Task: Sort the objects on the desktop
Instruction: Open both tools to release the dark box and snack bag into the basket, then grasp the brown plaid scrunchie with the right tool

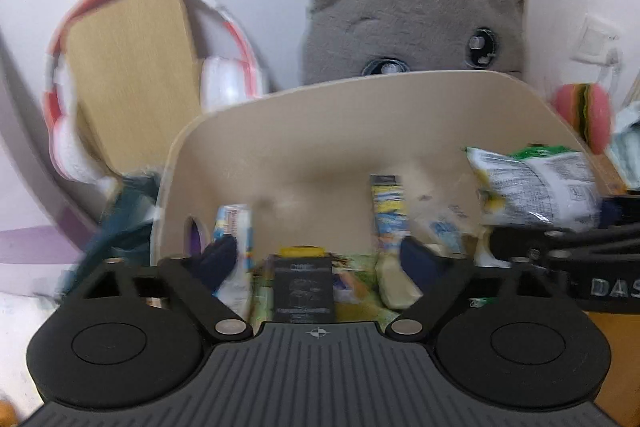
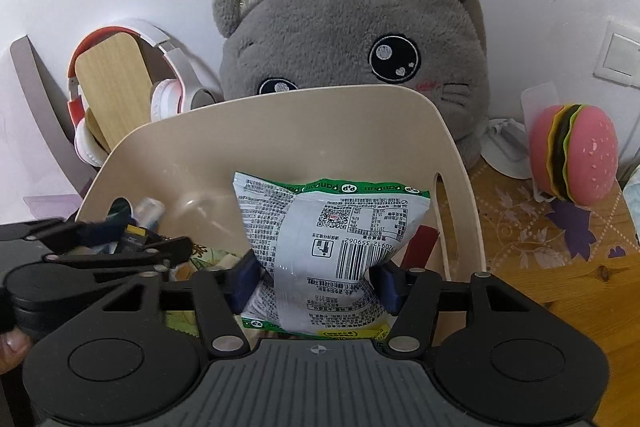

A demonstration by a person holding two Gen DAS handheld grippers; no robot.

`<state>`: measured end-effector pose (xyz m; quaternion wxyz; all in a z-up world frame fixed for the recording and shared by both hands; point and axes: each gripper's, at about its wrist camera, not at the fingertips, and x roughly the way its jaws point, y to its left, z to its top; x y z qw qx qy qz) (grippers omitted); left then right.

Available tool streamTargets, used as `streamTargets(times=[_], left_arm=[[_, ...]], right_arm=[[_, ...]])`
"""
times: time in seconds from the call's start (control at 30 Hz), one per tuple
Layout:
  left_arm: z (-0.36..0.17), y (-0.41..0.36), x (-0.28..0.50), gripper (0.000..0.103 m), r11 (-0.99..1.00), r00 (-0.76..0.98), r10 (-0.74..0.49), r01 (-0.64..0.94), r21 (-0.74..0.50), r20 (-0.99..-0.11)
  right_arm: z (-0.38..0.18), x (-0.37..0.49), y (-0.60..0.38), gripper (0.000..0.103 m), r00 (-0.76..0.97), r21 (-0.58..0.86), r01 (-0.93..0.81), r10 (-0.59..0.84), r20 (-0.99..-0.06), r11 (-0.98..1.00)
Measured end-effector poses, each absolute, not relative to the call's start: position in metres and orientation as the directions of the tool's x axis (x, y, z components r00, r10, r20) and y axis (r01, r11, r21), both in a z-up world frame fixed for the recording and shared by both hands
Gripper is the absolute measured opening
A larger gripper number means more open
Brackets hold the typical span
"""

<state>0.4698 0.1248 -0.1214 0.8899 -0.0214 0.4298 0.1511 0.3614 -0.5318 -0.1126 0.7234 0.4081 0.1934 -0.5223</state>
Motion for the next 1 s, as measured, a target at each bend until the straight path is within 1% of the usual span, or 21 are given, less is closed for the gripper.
streamTargets(times=[0.07,0.1,0.13,0.2,0.3,0.73,1.0], left_arm=[[-0.121,0.127,0.467,0.096,0.955,0.595,0.241,-0.285,0.079,-0.767],[-0.121,0.129,0.465,0.098,0.955,0.596,0.233,-0.289,0.066,-0.768],[-0.121,0.130,0.464,0.098,0.954,0.597,0.232,-0.294,0.059,-0.768],[-0.120,0.132,0.460,0.099,0.951,0.603,0.240,-0.303,0.060,-0.760],[-0.117,0.134,0.454,0.099,0.949,0.616,0.246,-0.308,0.059,-0.748],[-0.086,0.122,0.413,0.099,0.970,0.679,0.208,-0.234,0.062,-0.704],[-0.085,0.098,0.383,0.099,0.984,0.681,0.138,-0.175,0.023,-0.719]], right_arm=[[-0.114,0.360,-0.532,0.076,0.389,0.399,0.909,-0.586,-0.711,0.120],[-0.115,0.359,-0.532,0.080,0.388,0.398,0.910,-0.583,-0.713,0.119],[-0.115,0.358,-0.531,0.087,0.383,0.393,0.912,-0.582,-0.717,0.115],[-0.113,0.355,-0.529,0.095,0.375,0.391,0.915,-0.581,-0.722,0.104],[-0.107,0.350,-0.523,0.102,0.371,0.391,0.915,-0.598,-0.710,0.103],[-0.079,0.339,-0.487,0.103,0.361,0.314,0.930,-0.639,-0.679,0.192],[-0.082,0.329,-0.453,0.103,0.350,0.257,0.937,-0.625,-0.698,0.237]])
